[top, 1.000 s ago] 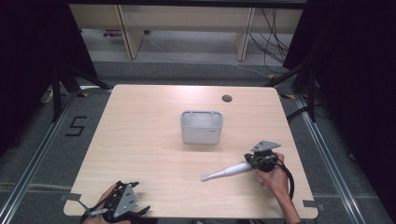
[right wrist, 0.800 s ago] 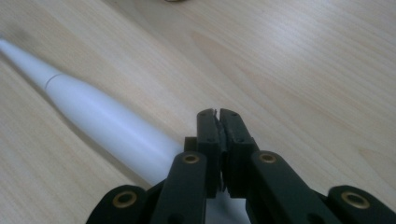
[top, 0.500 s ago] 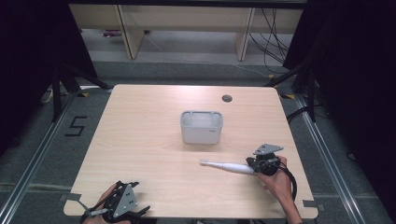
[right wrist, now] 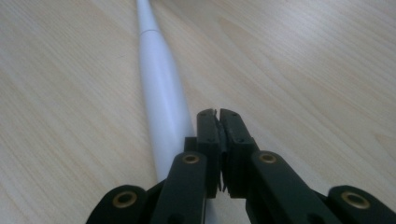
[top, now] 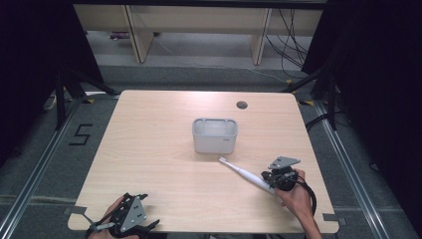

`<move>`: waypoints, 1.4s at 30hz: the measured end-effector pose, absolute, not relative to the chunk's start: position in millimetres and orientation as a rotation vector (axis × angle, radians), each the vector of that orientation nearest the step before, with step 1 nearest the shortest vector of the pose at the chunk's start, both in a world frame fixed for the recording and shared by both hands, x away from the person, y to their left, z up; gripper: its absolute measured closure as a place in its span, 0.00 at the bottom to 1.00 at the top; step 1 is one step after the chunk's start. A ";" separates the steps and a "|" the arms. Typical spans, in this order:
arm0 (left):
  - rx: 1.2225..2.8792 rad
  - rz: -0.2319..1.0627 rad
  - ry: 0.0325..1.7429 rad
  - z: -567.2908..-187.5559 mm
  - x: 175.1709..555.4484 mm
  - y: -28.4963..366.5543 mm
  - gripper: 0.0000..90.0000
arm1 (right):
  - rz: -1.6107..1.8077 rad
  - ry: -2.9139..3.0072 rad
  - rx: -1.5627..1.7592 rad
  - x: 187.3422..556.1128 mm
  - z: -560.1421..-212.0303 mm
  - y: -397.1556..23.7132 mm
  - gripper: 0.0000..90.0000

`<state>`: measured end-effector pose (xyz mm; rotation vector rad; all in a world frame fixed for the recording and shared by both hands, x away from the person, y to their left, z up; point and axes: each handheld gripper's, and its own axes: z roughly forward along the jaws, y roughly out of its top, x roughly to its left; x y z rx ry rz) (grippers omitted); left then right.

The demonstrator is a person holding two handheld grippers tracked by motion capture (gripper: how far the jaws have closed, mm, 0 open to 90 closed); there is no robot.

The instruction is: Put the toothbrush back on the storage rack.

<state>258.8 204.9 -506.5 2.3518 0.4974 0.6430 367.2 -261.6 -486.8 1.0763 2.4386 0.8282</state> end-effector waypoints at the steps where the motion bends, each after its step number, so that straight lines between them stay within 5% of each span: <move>1: 2.353 0.645 0.497 -506.4 258.9 205.0 0.17 | 0.821 2.450 1.070 366.3 -485.3 -261.3 0.97; 25: 2.357 0.650 0.497 -506.8 259.2 205.0 0.17 | 0.767 2.503 1.058 337.8 -484.4 -248.4 0.93; 34: 2.358 0.654 0.503 -507.6 259.2 204.6 0.17 | 0.791 2.476 1.201 347.9 -457.5 -252.5 0.61; 42: 2.350 0.627 0.503 -508.5 258.9 203.6 0.17 | 0.679 2.616 1.245 369.0 -449.4 -230.4 0.51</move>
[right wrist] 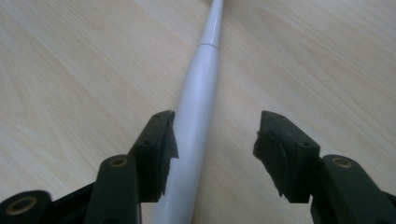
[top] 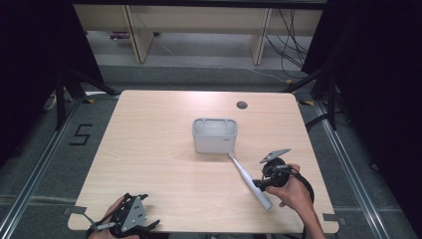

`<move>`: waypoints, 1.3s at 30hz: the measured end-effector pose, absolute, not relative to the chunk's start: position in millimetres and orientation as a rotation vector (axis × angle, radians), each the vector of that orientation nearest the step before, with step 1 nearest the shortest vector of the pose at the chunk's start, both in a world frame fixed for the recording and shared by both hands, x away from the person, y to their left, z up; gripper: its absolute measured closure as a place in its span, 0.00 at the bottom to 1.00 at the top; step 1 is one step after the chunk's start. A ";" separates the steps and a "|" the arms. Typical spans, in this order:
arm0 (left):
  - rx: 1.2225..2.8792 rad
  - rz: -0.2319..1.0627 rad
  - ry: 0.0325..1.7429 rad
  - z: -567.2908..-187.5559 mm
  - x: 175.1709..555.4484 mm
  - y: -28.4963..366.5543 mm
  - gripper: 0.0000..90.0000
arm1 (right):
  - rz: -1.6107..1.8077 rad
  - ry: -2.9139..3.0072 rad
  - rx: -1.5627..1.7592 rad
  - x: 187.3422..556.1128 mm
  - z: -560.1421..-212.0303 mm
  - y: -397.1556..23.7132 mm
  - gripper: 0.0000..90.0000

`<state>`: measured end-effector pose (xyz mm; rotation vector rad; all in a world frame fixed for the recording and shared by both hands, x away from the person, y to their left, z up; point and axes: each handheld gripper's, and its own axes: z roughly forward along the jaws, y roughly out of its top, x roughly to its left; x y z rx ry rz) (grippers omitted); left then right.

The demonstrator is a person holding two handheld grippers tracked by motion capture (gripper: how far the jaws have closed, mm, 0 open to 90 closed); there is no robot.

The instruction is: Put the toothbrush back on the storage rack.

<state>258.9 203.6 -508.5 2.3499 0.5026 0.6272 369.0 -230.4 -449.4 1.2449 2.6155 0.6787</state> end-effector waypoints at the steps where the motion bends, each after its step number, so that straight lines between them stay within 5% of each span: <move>1: 2.359 0.642 0.500 -508.2 259.3 204.1 0.17 | 0.661 2.624 1.251 371.5 -449.9 -227.2 0.52; 27: 2.354 0.626 0.501 -508.8 258.9 203.9 0.17 | 0.450 2.752 1.184 398.5 -467.9 -195.0 0.54; 39: 2.363 0.645 0.495 -508.2 259.3 204.1 0.17 | 0.373 2.810 1.119 404.2 -474.6 -189.9 0.65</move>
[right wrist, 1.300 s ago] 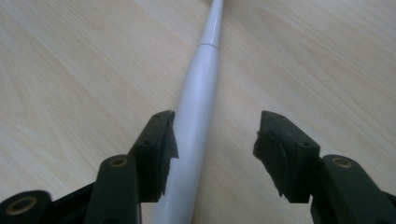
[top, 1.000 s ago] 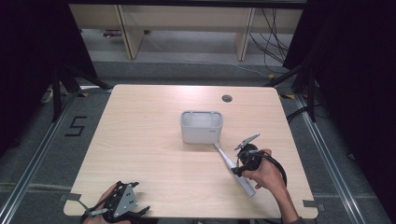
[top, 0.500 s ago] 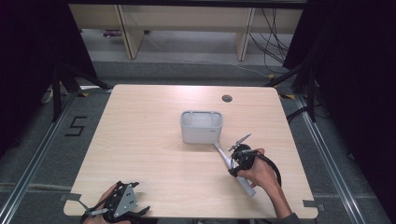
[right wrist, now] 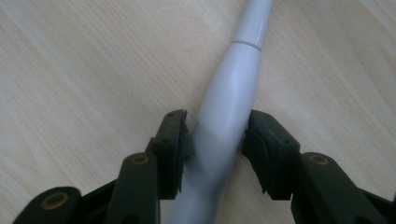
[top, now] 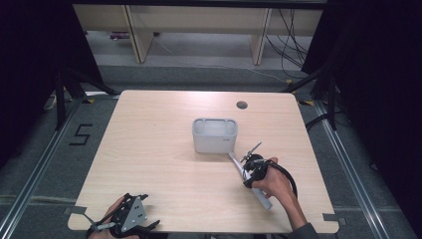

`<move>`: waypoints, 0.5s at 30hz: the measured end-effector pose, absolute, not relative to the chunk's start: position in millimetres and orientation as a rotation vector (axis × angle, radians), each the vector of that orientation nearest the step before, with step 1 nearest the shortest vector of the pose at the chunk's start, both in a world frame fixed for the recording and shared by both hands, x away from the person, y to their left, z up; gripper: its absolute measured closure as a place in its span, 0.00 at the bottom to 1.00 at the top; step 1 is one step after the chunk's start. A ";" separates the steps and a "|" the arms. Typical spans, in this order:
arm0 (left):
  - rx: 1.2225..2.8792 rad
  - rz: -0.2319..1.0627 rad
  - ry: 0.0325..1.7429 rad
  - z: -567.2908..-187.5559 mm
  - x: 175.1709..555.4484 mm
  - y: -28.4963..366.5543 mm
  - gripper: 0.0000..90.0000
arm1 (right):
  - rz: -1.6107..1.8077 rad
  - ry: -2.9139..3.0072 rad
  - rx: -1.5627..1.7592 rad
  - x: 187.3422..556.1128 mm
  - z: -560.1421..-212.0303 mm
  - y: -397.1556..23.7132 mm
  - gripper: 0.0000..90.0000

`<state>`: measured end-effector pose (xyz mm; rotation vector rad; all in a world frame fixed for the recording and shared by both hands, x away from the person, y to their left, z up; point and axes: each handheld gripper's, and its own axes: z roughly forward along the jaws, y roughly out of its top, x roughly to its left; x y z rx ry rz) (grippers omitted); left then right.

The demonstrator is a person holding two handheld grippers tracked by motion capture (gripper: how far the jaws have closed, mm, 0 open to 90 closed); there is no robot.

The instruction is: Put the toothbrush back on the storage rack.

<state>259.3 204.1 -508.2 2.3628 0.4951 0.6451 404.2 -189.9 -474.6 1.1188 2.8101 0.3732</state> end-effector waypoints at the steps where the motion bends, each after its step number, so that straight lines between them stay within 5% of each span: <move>1: 2.362 0.637 0.495 -508.2 259.1 204.2 0.17 | 0.369 2.809 1.119 404.8 -475.0 -189.9 0.66; 15: 2.357 0.643 0.497 -508.4 259.0 204.1 0.17 | 0.270 2.882 1.078 410.5 -475.0 -183.5 0.73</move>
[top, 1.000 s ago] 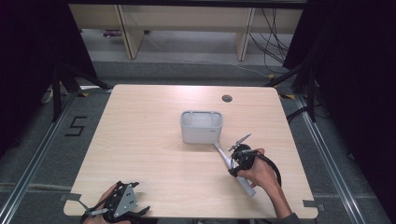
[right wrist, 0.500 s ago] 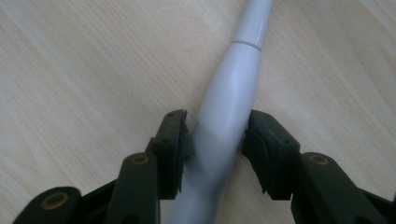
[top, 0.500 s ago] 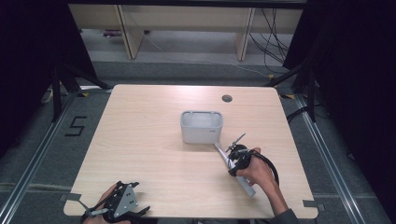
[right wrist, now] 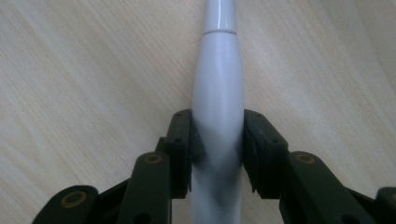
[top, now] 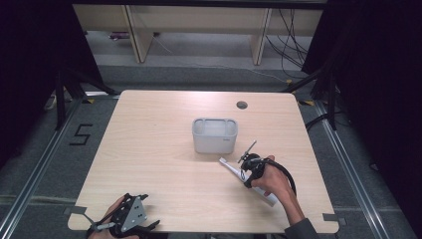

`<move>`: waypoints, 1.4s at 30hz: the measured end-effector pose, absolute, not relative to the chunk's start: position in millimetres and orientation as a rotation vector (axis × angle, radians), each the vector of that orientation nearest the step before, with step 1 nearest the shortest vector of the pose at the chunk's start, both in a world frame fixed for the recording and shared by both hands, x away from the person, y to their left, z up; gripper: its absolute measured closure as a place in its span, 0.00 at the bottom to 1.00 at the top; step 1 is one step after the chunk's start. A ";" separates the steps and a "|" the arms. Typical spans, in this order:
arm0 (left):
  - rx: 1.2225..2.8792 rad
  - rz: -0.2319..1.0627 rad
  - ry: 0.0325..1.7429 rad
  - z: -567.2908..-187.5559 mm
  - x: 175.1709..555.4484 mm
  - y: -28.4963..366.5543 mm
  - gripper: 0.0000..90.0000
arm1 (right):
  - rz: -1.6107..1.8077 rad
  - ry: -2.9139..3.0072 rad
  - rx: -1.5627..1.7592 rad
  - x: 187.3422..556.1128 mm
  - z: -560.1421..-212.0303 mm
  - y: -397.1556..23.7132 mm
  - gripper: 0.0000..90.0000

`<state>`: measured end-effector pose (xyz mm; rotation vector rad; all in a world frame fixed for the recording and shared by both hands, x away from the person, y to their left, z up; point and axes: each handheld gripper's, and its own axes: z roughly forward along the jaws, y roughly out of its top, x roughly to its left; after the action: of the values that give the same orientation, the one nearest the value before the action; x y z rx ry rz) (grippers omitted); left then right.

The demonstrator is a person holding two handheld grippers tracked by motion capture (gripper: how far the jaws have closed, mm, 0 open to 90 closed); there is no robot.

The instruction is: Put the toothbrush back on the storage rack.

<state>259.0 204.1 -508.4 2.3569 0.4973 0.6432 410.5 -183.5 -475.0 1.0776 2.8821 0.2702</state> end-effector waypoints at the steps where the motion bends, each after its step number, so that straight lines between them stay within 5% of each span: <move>1: 2.361 0.642 0.496 -508.2 259.3 204.3 0.17 | 0.270 2.882 1.078 410.5 -475.0 -183.5 0.73; 42: 2.359 0.642 0.490 -507.0 259.3 205.0 0.17 | 0.230 2.893 0.974 405.3 -464.5 -189.0 0.74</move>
<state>259.3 205.0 -507.0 2.3590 0.4896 0.6420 405.3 -189.0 -464.5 0.9740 2.8934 0.2301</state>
